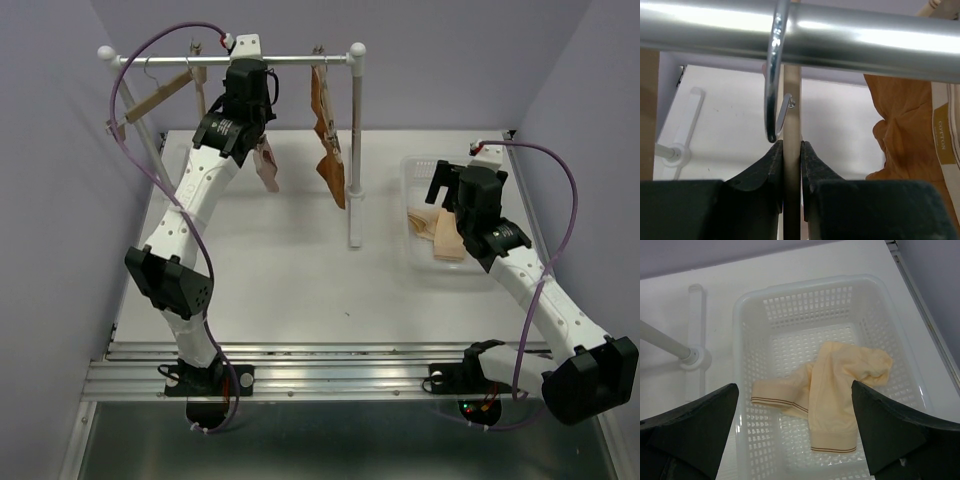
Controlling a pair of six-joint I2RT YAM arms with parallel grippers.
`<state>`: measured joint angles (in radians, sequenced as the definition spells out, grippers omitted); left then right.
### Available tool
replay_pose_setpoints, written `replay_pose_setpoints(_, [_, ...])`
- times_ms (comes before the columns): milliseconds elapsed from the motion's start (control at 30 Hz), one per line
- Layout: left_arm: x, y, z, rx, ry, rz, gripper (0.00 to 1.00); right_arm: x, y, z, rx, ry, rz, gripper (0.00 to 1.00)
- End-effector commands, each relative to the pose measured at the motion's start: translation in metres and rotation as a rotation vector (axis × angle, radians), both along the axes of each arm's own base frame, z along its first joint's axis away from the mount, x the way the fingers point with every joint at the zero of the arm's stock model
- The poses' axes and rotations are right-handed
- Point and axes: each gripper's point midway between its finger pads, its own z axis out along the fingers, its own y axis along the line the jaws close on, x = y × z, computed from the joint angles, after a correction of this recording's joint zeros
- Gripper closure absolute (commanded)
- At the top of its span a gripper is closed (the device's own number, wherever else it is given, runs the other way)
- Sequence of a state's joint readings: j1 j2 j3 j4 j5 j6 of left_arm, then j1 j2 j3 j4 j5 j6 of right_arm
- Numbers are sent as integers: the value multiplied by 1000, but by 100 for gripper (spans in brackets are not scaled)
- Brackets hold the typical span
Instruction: Remove the underwear clipped to the hanger
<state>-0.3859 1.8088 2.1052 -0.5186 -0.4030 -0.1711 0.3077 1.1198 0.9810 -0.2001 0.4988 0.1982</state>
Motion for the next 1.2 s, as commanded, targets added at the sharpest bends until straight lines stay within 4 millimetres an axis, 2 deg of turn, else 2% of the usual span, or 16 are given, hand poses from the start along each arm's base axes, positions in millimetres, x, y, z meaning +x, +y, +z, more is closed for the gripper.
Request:
replay_pose_setpoints(0, [-29,8,81,22,-234,6,100,2,-1,21,12,-77,3,0])
replay_pose_setpoints(267, [-39,8,89,33,-259,2,100,2,0,22,13,-80,9,0])
replay_pose_setpoints(467, [-45,4,86,35,-254,-33,100,1,-1,23,11,-83,9,0])
replay_pose_setpoints(533, [-47,0,77,40,-238,-50,100,1,-1,22,9,-80,9,0])
replay_pose_setpoints(567, [-51,1,79,38,-243,-53,100,2,0,21,10,-78,14,0])
replay_pose_setpoints(600, [-52,-1,70,47,-226,-60,100,2,0,20,8,-74,15,0])
replay_pose_setpoints(767, [-67,0,63,56,-226,-75,100,3,3,18,8,-69,28,0])
replay_pose_setpoints(800, [-67,-1,49,65,-200,-82,100,3,4,18,9,-70,37,0])
replay_pose_setpoints(867, [-75,-3,46,53,-199,-98,100,3,7,17,0,-66,60,0])
replay_pose_setpoints(900, [-78,-5,32,57,-173,-107,100,3,13,18,2,-69,98,0])
replay_pose_setpoints(967, [-89,-6,29,36,-170,-118,100,2,21,18,-9,-71,163,0])
replay_pose_setpoints(1000, [-93,-9,13,43,-139,-131,100,1,34,22,1,-87,244,0])
replay_pose_setpoints(1067, [-109,-14,11,1,-140,-177,100,-2,50,23,-20,-101,355,0])
replay_pose_setpoints(1100, [-115,-18,6,-14,-132,-208,100,-7,70,21,-9,-100,479,0])
replay_pose_setpoints(1133, [-121,-24,-13,-18,-93,-246,100,-11,79,21,-8,-100,539,0])
replay_pose_setpoints(1167, [-134,-33,-13,-48,-94,-316,100,-14,88,18,-33,-95,615,0])
